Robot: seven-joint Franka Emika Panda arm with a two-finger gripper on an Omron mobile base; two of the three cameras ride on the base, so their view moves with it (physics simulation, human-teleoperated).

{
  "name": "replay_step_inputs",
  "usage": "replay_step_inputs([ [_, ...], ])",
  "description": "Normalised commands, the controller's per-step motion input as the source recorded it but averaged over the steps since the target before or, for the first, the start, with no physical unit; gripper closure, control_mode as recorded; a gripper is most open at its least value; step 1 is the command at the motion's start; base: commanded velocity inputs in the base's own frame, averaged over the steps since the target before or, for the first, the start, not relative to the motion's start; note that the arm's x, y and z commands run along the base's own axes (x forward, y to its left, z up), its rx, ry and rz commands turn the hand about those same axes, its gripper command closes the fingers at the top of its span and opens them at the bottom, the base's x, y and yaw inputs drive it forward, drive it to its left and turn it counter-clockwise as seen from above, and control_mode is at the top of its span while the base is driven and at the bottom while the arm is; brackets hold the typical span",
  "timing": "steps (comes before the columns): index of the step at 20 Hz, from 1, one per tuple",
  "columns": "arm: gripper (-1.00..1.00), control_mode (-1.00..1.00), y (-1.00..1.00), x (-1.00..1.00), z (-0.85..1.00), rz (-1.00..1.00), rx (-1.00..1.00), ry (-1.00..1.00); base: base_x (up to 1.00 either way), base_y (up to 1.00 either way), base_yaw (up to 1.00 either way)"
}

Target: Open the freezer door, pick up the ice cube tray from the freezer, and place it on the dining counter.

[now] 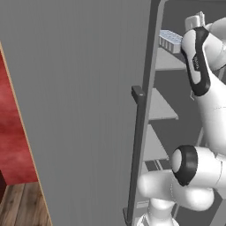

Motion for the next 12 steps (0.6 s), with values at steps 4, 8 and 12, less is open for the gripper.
replay_step_inputs([
  [4,1.0,-1.0,0.1,-0.84,0.0,0.0,0.0,0.0,0.0,0.0,0.0],
  [8,1.0,-1.0,0.11,-0.89,0.0,0.0,0.0,0.0,0.0,0.0,0.0],
  [12,1.0,-1.0,0.1,-0.9,0.0,0.0,0.0,0.0,0.0,0.0,0.0],
])
